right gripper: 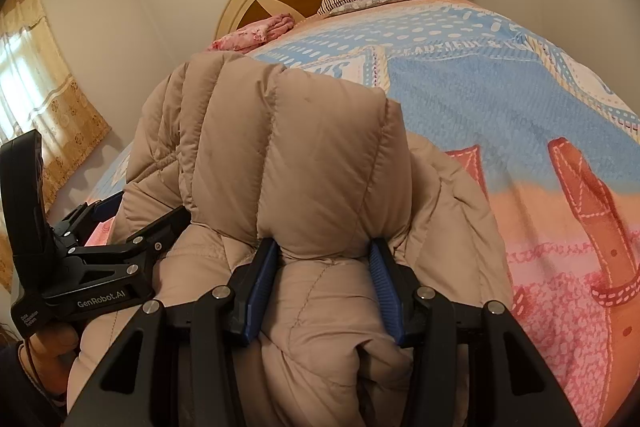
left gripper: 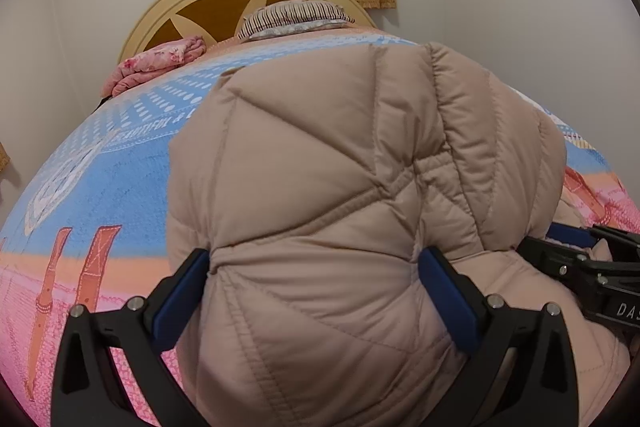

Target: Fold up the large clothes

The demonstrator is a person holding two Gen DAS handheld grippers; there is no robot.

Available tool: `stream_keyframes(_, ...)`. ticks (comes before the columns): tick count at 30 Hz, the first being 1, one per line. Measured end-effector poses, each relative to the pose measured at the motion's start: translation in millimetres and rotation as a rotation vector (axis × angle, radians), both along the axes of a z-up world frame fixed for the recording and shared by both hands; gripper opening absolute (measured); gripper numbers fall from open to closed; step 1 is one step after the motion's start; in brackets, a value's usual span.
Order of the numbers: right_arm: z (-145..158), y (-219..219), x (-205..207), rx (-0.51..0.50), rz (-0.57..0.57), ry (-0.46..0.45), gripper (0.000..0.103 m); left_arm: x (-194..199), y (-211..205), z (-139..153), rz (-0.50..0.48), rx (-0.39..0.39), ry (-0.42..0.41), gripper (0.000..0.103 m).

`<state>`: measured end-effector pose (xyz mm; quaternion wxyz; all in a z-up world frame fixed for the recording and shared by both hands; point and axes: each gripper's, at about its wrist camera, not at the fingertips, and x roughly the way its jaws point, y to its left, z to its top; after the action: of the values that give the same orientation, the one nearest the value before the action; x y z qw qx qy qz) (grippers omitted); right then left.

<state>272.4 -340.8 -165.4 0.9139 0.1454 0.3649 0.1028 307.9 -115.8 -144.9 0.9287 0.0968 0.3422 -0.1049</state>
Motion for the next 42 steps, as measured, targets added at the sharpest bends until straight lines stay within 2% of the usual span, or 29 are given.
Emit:
stream_keyframes(13,-4.5,-2.1,2.6,0.012,0.000,0.002,0.048,2.2,-0.3,-2.9,0.000,-0.010,0.004,0.103)
stream_keyframes(29,-5.5,-3.1,2.7,0.029,-0.003,0.007,0.048,2.0,-10.6,-2.1,0.005,0.025,0.005,0.103)
stream_keyframes(31,3.0,-2.9,-1.9,-0.001,-0.003,-0.003,0.051,-3.2,-8.6,3.9,-0.013,0.032,0.000,0.103)
stream_keyframes(32,9.3,-2.9,-6.4,-0.022,-0.010,-0.013,0.056,-7.3,-5.8,6.9,-0.020,0.036,-0.008,0.103)
stream_keyframes(33,15.9,-5.6,-12.9,-0.035,-0.022,-0.034,0.060,-13.2,-0.2,12.0,-0.024,0.028,-0.015,0.103)
stream_keyframes(34,20.1,-8.9,-17.9,-0.039,-0.033,-0.052,0.072,-19.4,7.7,17.2,-0.033,0.003,-0.017,0.103)
stream_keyframes(35,25.5,-15.8,-25.6,-0.036,-0.051,-0.081,0.080,-25.2,16.9,21.3,-0.041,-0.025,-0.015,0.103)
stream_keyframes(37,30.4,-30.0,-34.1,-0.032,-0.073,-0.097,0.081,-33.8,36.3,26.8,-0.042,-0.083,-0.007,0.103)
stream_keyframes(39,26.7,-48.4,-36.7,-0.010,-0.094,-0.065,0.081,-42.5,53.8,28.8,-0.040,-0.145,-0.003,0.103)
stream_keyframes(42,18.8,-63.9,-36.3,0.054,-0.075,-0.016,0.081,-47.4,71.5,22.1,-0.058,-0.216,0.051,0.103)
